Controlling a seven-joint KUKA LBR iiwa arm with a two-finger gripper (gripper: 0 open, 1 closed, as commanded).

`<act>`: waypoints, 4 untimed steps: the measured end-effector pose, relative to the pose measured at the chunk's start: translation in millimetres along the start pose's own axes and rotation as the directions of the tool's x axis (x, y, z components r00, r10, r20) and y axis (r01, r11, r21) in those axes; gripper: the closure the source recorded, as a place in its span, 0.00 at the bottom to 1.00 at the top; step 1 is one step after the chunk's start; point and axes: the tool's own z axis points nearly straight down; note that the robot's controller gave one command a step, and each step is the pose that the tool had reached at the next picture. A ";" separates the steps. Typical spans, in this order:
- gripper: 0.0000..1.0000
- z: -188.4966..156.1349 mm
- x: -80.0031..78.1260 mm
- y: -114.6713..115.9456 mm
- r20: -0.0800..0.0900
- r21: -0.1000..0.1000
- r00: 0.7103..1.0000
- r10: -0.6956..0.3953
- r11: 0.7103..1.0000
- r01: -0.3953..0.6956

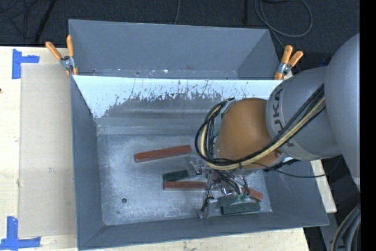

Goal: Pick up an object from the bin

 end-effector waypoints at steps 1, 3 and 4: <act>0.00 -0.6 -49.6 -14.0 0.004 0.003 0.996 -0.093 0.996 0.093; 0.00 -0.3 -48.3 -13.5 0.001 0.002 0.995 -0.095 0.995 0.095; 1.00 -2.3 -49.1 -13.3 0.001 0.002 0.995 -0.095 0.995 0.095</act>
Offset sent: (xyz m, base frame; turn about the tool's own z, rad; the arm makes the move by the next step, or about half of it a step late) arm 0.0494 -0.0072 0.0004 -0.0931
